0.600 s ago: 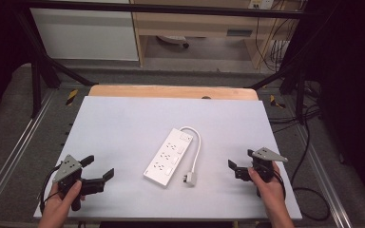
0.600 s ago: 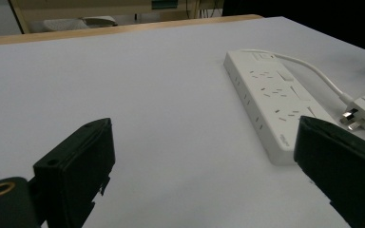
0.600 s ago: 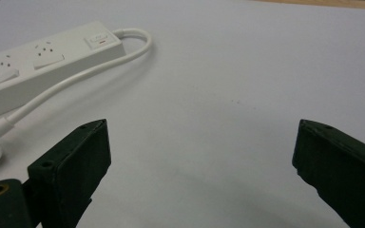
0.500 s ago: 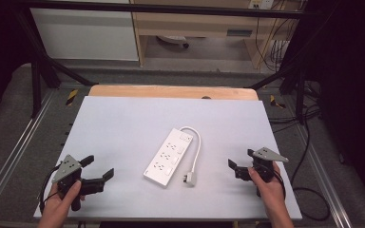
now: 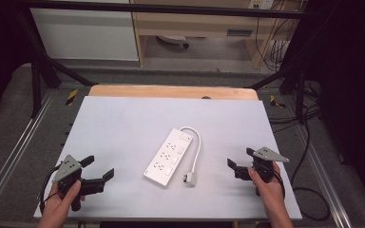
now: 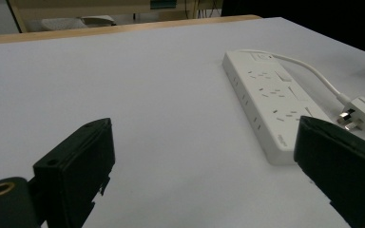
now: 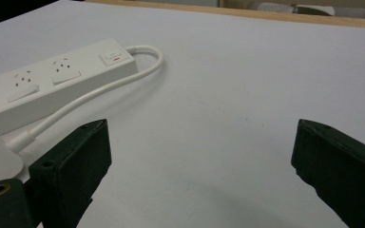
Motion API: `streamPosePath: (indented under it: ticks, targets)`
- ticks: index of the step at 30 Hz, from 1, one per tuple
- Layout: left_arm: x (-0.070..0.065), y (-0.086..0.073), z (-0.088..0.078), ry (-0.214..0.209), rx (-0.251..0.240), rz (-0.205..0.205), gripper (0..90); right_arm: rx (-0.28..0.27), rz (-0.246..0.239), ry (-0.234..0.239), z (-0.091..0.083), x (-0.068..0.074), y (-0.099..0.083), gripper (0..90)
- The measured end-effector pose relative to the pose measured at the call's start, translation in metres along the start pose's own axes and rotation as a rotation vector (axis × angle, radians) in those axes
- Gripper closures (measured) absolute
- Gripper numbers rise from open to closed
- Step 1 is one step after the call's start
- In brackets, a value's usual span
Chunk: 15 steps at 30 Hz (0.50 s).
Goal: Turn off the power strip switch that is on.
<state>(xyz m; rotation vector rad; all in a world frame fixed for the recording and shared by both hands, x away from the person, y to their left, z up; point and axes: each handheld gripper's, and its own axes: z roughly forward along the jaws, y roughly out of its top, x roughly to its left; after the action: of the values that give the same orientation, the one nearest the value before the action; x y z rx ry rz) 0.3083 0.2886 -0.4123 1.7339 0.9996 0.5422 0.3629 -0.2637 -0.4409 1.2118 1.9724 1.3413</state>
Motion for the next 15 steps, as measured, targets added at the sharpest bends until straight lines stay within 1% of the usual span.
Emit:
streamPosePath:
  ticks: [5, 7, 9, 10, 12, 15]
  targets:
    - [0.000, 0.000, 0.000, 0.002, 0.001, 0.000, 6.3, -0.017, -0.007, 0.010, -0.001, 0.004, 0.004, 5.2]
    - [0.000, 0.000, 0.000, 0.003, 0.001, 0.001, 6.2, -0.022, -0.020, 0.014, 0.000, 0.006, 0.006, 4.8]
    - [0.000, 0.000, 0.000, 0.007, -0.001, 0.002, 6.2, -0.028, -0.013, 0.020, 0.000, 0.008, 0.009, 4.4]
    - [0.000, 0.000, 0.000, 0.004, -0.002, -0.002, 6.2, -0.032, -0.009, 0.022, 0.001, 0.009, 0.011, 4.4]
    - [0.001, 0.000, 0.000, 0.011, -0.004, -0.001, 6.2, -0.041, -0.013, 0.024, 0.002, 0.011, 0.014, 4.1]
    - [0.002, 0.000, 0.000, 0.017, -0.005, -0.001, 6.1, -0.055, -0.026, 0.027, 0.004, 0.014, 0.022, 3.6]
